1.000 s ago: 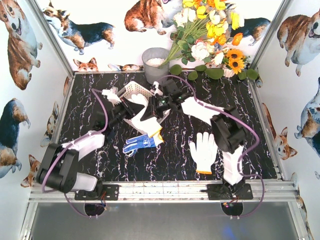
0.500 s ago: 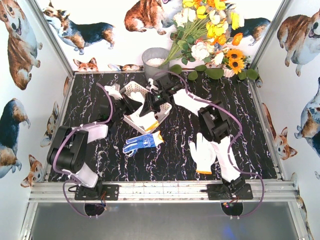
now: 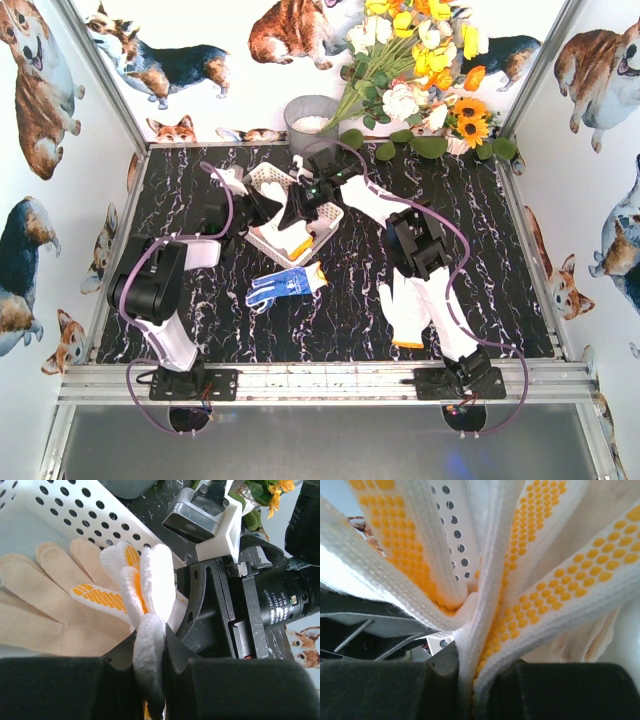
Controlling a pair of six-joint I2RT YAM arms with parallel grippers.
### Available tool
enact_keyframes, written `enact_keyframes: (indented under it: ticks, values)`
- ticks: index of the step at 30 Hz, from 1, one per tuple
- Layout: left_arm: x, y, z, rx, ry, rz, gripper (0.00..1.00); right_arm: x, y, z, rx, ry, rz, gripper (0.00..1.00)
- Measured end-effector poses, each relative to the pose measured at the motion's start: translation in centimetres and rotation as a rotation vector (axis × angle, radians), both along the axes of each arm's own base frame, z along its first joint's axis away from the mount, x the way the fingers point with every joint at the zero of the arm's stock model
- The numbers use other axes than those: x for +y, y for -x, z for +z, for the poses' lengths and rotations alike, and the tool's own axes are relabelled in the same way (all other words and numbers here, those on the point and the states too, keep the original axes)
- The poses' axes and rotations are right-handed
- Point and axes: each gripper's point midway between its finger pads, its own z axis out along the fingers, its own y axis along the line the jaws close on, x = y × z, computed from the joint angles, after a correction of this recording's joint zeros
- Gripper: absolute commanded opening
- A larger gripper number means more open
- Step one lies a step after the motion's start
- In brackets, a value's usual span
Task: Put the gloves into the storage basket
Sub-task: Place the glove in the bin.
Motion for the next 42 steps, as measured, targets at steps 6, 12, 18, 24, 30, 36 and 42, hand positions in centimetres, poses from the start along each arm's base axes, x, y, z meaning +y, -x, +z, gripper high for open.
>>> enact_keyframes:
  ticks: [6,12,18,24,30,36,42]
  values:
    - [0.0,-1.3,0.0,-0.025,-0.028,0.003,0.0,-0.2,-1.5,0.1,-0.04,-0.005,-0.006,0.0]
    - [0.5,-1.9,-0.5,-0.03,-0.07,0.019,0.0,0.2,-2.3,-0.6,-0.052,-0.002,0.007,0.0]
    - [0.9,-1.8,-1.6,0.0,-0.109,0.03,0.0,0.1,-2.1,-1.5,-0.033,0.01,0.013,0.0]
    - [1.6,-1.9,-2.3,0.008,-0.148,0.057,0.0,0.1,-2.2,-1.7,-0.054,0.03,0.016,0.07]
    - [2.2,-1.9,-3.2,0.027,-0.186,0.078,0.0,0.0,-2.3,-2.4,-0.098,0.084,0.023,0.28]
    - [2.6,-2.0,-4.5,0.052,-0.22,0.079,0.0,-1.0,-2.9,-3.6,-0.141,0.159,0.011,0.34]
    - [2.6,-2.7,-5.0,0.053,-0.244,0.075,0.0,-1.3,-3.2,-4.0,-0.163,0.187,0.003,0.29]
